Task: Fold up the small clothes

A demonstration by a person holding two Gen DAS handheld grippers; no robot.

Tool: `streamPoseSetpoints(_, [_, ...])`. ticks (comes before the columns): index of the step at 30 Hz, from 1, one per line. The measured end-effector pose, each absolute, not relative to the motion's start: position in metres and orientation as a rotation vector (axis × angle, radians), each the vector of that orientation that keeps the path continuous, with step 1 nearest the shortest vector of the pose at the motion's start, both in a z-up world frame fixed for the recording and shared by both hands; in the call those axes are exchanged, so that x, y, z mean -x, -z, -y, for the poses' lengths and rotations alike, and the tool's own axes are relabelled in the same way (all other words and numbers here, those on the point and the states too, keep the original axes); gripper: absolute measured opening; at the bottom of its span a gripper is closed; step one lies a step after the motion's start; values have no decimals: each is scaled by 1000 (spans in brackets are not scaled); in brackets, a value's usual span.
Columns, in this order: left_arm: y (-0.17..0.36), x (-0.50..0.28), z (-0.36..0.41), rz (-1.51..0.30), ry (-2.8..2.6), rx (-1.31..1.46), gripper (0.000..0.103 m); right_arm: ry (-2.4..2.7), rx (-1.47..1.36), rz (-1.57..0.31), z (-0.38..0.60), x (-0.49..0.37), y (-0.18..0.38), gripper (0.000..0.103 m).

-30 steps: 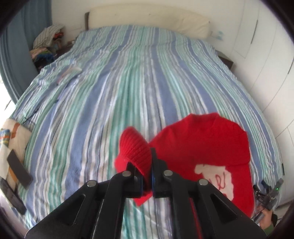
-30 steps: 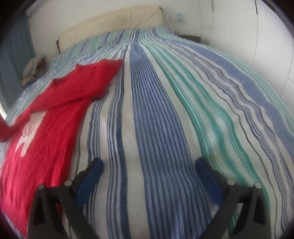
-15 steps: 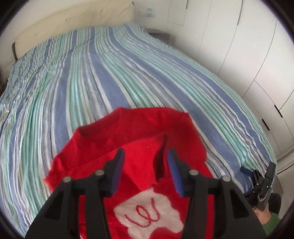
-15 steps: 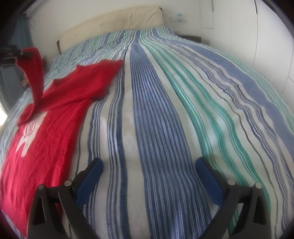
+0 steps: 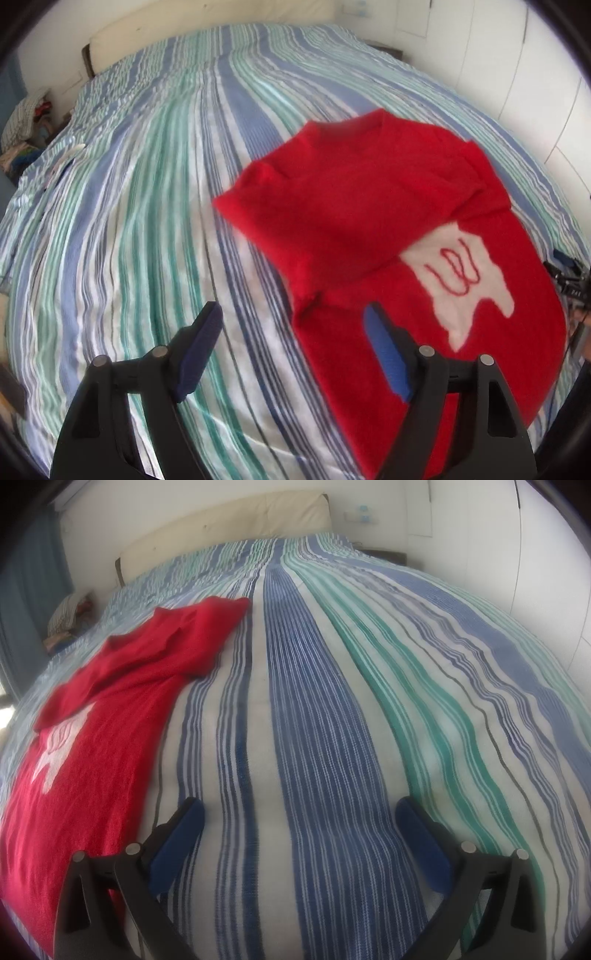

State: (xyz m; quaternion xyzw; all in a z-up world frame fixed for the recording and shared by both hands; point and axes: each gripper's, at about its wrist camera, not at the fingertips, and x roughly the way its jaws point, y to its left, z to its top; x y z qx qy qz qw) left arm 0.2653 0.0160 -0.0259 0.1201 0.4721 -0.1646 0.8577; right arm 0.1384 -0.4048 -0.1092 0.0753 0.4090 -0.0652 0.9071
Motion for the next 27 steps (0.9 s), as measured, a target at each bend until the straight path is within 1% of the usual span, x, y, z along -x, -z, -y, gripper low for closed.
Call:
streamPoseSetpoints(2, [46,-259,-6,-984,322,-304,79,138,-150,-846,404,-139,109,102])
streamPoseSetpoints(4, [59,-264,5,-963,297,-300,75,144,-141,-849,403,-140,110,102])
streamPoseSetpoints(5, [64,-270,9,-947,275,-285,69,147,-136,-849,402,-141,110,102])
streamPoseSetpoints(7, [71,-282,9,-911,212,-232,44,149,-134,-845,401,-140,110,102])
streamPoseSetpoints(8, [75,-286,4,-901,169,-191,3,148,-135,-843,401,-140,110,102])
streamPoseSetpoints(9, [78,-286,-6,-888,130,-129,5,147,-137,-840,401,-139,109,102])
streamPoseSetpoints(11, [81,-274,-23,-862,101,-38,4,146,-141,-835,402,-139,109,102])
streamPoseSetpoints(16, [89,-253,-27,-855,83,-54,5,142,-145,-838,404,-139,110,102])
streamPoseSetpoints(17, [88,-254,-28,-861,78,-53,8,142,-144,-842,404,-140,110,102])
streamPoseSetpoints(20, [87,-251,-28,-875,83,-56,12,146,-137,-847,403,-141,110,103])
streamPoseSetpoints(21, [86,-249,-29,-877,77,-60,19,146,-137,-846,403,-140,110,103])
streamPoseSetpoints(22, [85,-247,-32,-883,68,-62,23,145,-139,-845,403,-141,110,103])
streamPoseSetpoints(24, [81,-237,-38,-897,63,-49,45,142,-142,-842,404,-141,110,103])
streamPoseSetpoints(25, [79,-231,-43,-903,63,-40,50,141,-143,-842,404,-141,110,103])
streamPoseSetpoints(26, [75,-224,-48,-905,63,-33,62,141,-144,-842,404,-141,110,103])
streamPoseSetpoints(27, [72,-216,-53,-905,61,-26,70,141,-143,-842,404,-142,110,103])
